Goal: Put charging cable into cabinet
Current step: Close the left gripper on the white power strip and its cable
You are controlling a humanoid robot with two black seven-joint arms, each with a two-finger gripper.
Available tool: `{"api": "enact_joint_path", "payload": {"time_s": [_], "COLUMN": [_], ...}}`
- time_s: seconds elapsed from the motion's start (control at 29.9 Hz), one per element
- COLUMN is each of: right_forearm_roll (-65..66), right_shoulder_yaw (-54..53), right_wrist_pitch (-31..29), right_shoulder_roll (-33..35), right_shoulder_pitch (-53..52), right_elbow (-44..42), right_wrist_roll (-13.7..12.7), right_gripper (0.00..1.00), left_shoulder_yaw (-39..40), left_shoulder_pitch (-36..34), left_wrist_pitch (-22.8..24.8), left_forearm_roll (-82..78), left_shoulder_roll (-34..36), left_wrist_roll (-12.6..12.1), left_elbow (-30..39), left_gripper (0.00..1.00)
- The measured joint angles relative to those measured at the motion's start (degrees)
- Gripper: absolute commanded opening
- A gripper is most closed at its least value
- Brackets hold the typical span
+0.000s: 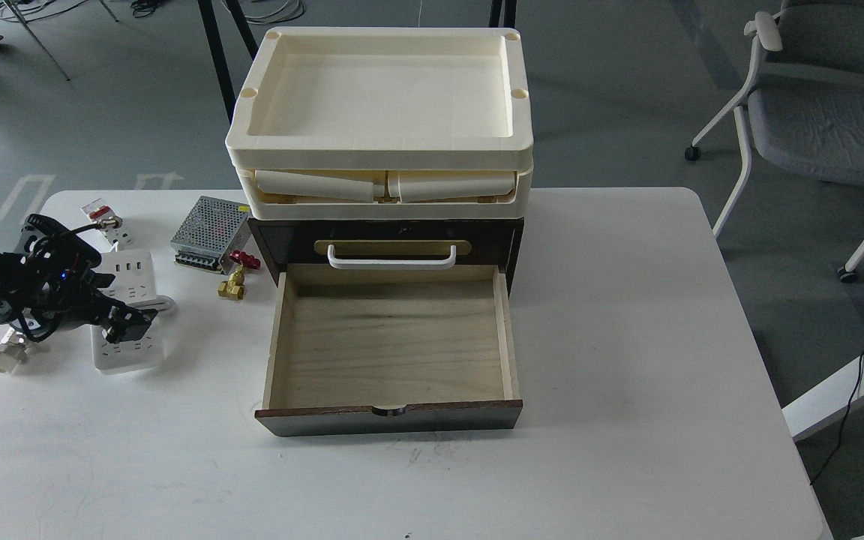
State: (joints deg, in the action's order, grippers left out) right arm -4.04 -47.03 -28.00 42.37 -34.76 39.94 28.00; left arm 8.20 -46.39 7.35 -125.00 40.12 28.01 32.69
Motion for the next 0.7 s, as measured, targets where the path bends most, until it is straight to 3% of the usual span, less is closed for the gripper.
{"api": "enact_joint_path", "payload": {"time_s": [0.3, 0.44, 0.54, 0.7], "right_forearm_roll": [0.0, 0.0, 0.0, 0.0], "right_shoulder_yaw": [0.0, 0.0, 0.0, 0.0], "right_wrist_pitch": [0.0, 0.0, 0.0, 0.0], "right_shoulder_roll": [0.0, 0.0, 0.0, 0.0], "right_shoulder_pitch": [0.7, 0.9, 1.2, 1.9], "right_elbow": [0.0, 0.0, 0.0, -0.2], "right_wrist_roll": [0.0, 0.0, 0.0, 0.0], "right_gripper": [1.00, 1.00, 1.00, 1.00], "left_shoulder_yaw": [-2.2, -2.3, -2.3, -2.3], "left_shoulder_pitch": [-0.1, -0.1, 0.0, -0.2], "left_wrist_pitch": [-0.4, -1.2, -1.5, -1.6], "left_forearm_roll": [0.0, 0.0, 0.0, 0.0], "left_shoulder_roll": [0.0, 0.1, 0.1, 0.2], "left_wrist_roll": [0.0, 0.0, 0.0, 0.0], "left_elbow": [0.0, 0.0, 0.0, -0.2], "left_gripper": [0.61, 0.44, 0.13, 0.03]}}
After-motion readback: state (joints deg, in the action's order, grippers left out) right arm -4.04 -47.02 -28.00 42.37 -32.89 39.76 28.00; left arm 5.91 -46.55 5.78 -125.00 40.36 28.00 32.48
